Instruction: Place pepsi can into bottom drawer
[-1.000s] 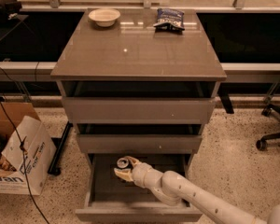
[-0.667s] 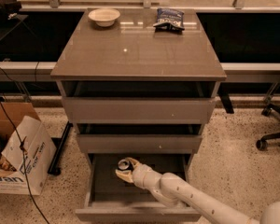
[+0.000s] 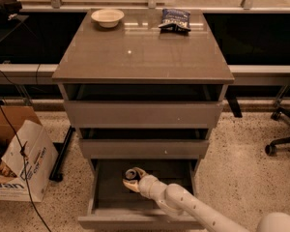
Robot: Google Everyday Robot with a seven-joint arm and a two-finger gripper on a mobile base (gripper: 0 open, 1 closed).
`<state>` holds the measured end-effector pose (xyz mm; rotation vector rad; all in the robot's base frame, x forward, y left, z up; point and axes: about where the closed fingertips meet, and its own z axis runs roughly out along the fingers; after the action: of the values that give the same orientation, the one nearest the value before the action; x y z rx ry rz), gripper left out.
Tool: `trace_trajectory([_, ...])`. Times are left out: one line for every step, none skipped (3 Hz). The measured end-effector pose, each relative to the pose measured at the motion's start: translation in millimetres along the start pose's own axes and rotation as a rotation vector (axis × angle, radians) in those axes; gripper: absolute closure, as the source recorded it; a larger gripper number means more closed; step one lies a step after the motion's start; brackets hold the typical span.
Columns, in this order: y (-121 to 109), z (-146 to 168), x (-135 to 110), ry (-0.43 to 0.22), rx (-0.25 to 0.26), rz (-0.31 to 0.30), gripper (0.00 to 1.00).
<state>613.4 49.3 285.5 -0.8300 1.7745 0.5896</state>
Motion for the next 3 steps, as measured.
trace_trajectory([-0.9, 12.9, 41.0, 0.009, 0.022, 0.078, 0.76])
trace_trajectory([-0.3, 19.0, 63.1, 0.027, 0.040, 0.126, 0.53])
trace_trajectory([2.0, 22.5, 84.8, 0.060, 0.064, 0.175, 0.30])
